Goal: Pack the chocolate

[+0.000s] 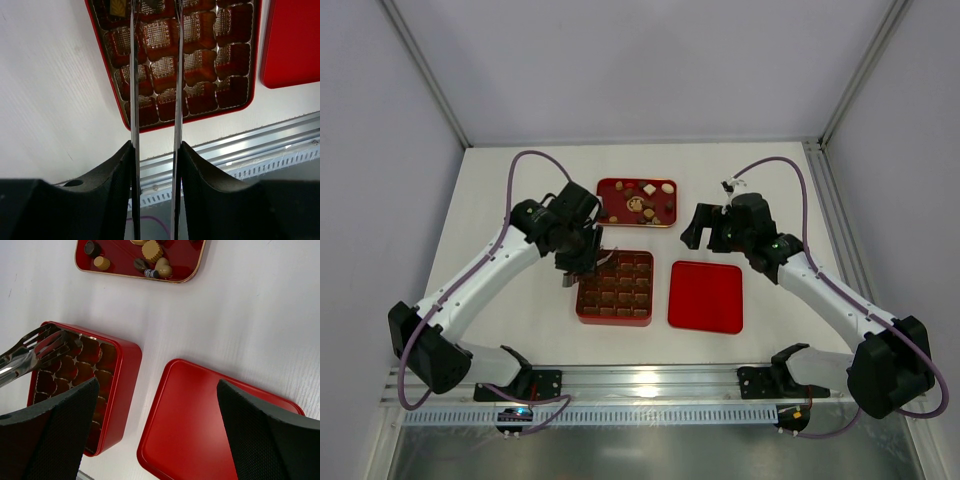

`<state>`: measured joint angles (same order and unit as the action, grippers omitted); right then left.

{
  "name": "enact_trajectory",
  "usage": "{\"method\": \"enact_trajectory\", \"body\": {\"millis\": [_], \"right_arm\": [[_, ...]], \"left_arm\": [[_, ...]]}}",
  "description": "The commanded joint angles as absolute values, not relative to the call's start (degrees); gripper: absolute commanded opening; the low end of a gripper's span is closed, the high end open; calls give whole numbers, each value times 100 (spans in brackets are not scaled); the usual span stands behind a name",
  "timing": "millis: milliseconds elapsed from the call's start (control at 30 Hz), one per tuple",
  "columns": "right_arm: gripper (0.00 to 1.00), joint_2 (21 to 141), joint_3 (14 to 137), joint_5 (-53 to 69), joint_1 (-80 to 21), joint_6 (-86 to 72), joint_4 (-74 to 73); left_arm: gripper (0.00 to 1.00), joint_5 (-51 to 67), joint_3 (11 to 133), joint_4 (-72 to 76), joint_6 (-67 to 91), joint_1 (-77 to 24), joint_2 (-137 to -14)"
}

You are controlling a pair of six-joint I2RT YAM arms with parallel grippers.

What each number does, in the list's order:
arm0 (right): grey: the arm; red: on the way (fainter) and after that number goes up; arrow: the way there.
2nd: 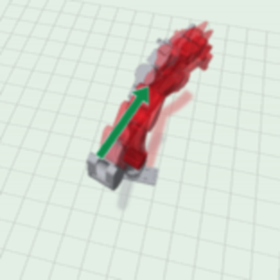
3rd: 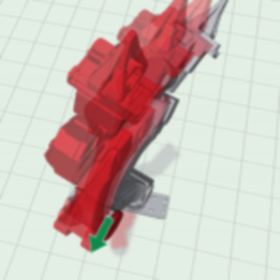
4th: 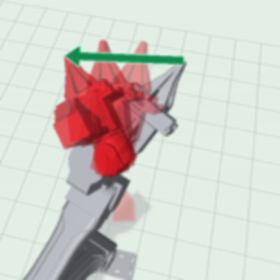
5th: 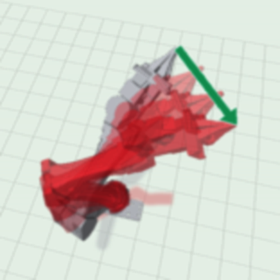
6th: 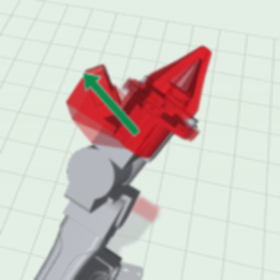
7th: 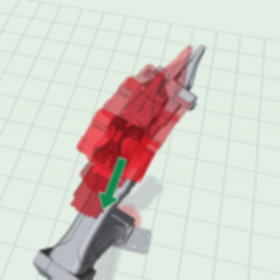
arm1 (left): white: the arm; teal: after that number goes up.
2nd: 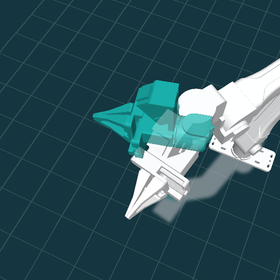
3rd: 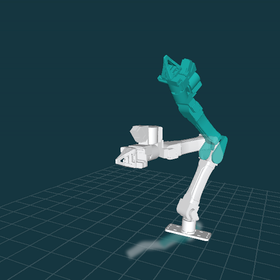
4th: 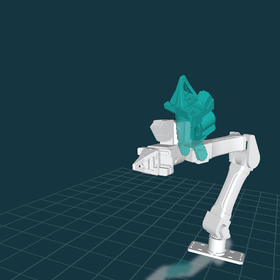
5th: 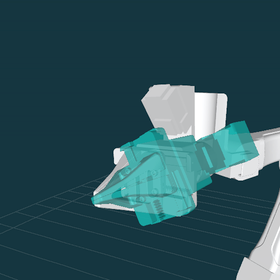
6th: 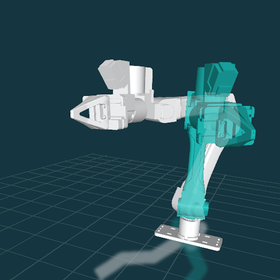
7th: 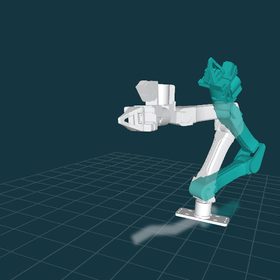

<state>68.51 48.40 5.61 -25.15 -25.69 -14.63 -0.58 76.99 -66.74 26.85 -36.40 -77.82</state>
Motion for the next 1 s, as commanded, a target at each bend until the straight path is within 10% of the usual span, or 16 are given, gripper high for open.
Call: {"method": "enact_trajectory", "body": {"millis": [0,967], "right_arm": [[100,6838,4895,536,-2540,-2619,-1248],[100,6583,4992,545,-2540,-2399,-1573]], "left_arm": [[42,-185,7726,-6609,2707,-3674,-7594],[43,-281,12277,-6741,2268,-3577,-11424]]}}
